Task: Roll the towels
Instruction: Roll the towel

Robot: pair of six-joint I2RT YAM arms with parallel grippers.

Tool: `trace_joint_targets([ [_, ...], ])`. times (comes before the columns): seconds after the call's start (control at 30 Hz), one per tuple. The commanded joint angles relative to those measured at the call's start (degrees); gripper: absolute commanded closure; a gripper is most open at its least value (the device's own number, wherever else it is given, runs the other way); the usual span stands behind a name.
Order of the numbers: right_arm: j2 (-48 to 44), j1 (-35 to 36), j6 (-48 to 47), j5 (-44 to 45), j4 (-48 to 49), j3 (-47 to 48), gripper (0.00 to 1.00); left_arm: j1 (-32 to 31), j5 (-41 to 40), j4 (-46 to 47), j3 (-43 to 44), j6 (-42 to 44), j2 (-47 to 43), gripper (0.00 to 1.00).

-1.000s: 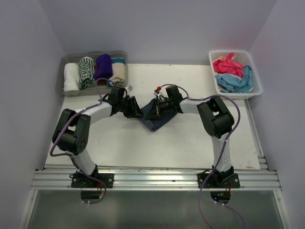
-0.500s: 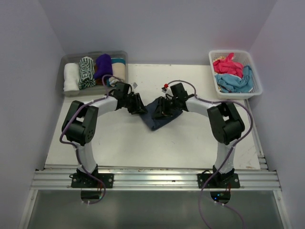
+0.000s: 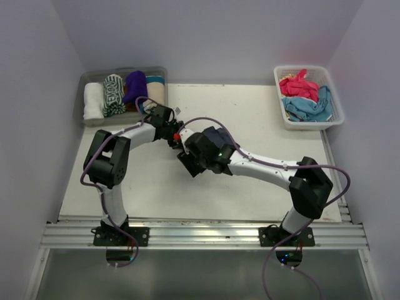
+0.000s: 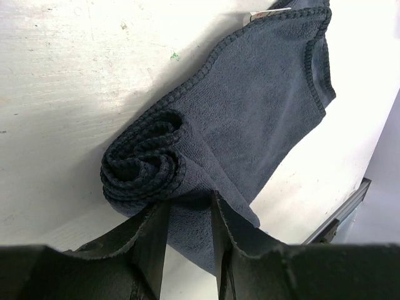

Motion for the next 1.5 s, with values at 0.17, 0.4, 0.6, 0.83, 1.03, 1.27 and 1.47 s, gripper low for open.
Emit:
trace_joint_targets([
  [0.17, 1.1, 4.6, -11.8, 10.0, 5.8, 0.3, 0.44, -0.4, -2.2, -2.0, 2.2, 0.0, 1.6, 0.63],
  [0.4, 4.8, 4.6, -12.7, 5.8, 8.5, 1.9, 0.47, -0.6, -2.5, -2.5, 2.2, 0.0, 1.6, 0.63],
  [0.6, 8.1, 4.6, -12.9, 7.0, 8.6, 3.4, 0.47, -0.6, -2.2, -2.3, 2.4, -0.1, 1.7, 0.63],
  [0.83, 11.8, 4.4, -14.0, 14.4, 8.7, 4.2, 0.46, -0.6, -2.0, -2.4, 2.5, 0.0, 1.5, 0.63],
  [1.03, 14.4, 4.1, -14.5, 20.7, 10.7, 2.9, 0.44, -0.6, -2.0, -2.5, 2.5, 0.1, 1.4, 0.63],
  [1.27, 17.2, 2.7, -13.1, 22.0, 13.2, 1.3, 0.45, -0.6, -1.8, -2.7, 2.5, 0.5, 1.2, 0.62],
  [1.47, 18.6, -0.1, -10.5, 19.1, 14.7, -0.6, 0.49, -0.6, -2.0, -3.2, 2.6, 0.8, 0.4, 0.62],
])
